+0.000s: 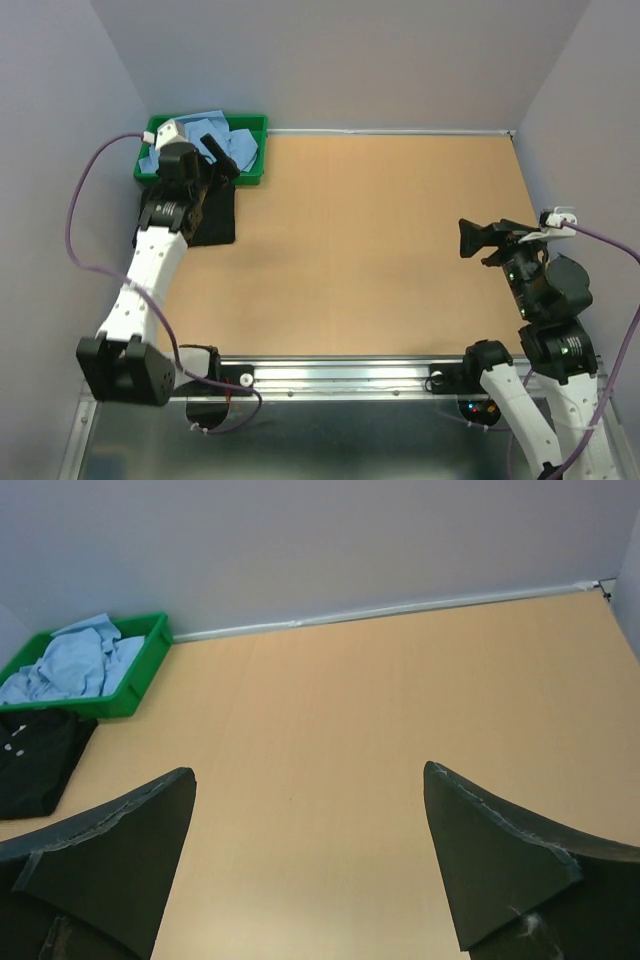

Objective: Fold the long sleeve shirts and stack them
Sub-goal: Grab the shirt from the pile

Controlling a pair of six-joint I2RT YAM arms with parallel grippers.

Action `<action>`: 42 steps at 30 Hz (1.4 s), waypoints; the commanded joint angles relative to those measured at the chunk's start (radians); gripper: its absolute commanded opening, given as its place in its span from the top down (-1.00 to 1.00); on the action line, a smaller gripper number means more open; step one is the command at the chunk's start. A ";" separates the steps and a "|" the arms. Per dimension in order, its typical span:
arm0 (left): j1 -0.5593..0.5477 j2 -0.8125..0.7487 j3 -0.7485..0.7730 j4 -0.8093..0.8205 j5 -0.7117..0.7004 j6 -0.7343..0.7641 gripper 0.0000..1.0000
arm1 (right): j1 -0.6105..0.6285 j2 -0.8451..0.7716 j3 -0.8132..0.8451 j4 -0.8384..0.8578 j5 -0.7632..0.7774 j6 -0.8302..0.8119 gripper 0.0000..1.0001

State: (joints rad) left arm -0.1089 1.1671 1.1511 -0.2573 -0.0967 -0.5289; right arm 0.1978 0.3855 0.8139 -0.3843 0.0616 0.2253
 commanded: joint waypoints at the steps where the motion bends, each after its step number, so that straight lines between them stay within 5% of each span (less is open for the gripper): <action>1: 0.078 0.188 0.189 0.107 -0.009 -0.016 -0.97 | 0.005 0.045 -0.004 0.028 -0.016 -0.004 -1.00; 19: 0.207 1.018 0.853 0.122 -0.121 0.020 -0.98 | 0.003 0.266 0.070 0.027 -0.114 0.032 -1.00; 29: 0.224 1.255 0.999 0.127 -0.094 0.041 -0.95 | 0.005 0.325 0.082 0.027 -0.108 0.081 -1.00; 32: 0.232 1.299 1.003 0.128 -0.031 0.000 -0.73 | 0.005 0.340 0.084 0.027 -0.109 0.100 -1.00; 35: 0.248 1.329 1.009 0.135 0.037 -0.051 -0.20 | 0.005 0.345 0.082 0.027 -0.118 0.123 -1.00; 36: 0.253 1.332 1.007 0.142 0.044 -0.057 0.24 | 0.005 0.342 0.082 0.025 -0.121 0.124 -1.00; 39: 0.259 1.316 1.001 0.161 0.075 -0.069 1.00 | 0.005 0.331 0.080 0.024 -0.123 0.131 -1.00; 42: 0.261 1.243 0.949 0.236 0.124 -0.072 1.00 | 0.005 0.311 0.079 0.025 -0.121 0.123 -1.00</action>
State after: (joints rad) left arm 0.1478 2.4901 2.1132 -0.1108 -0.0502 -0.5777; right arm 0.1978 0.7265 0.8295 -0.3859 -0.0502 0.3389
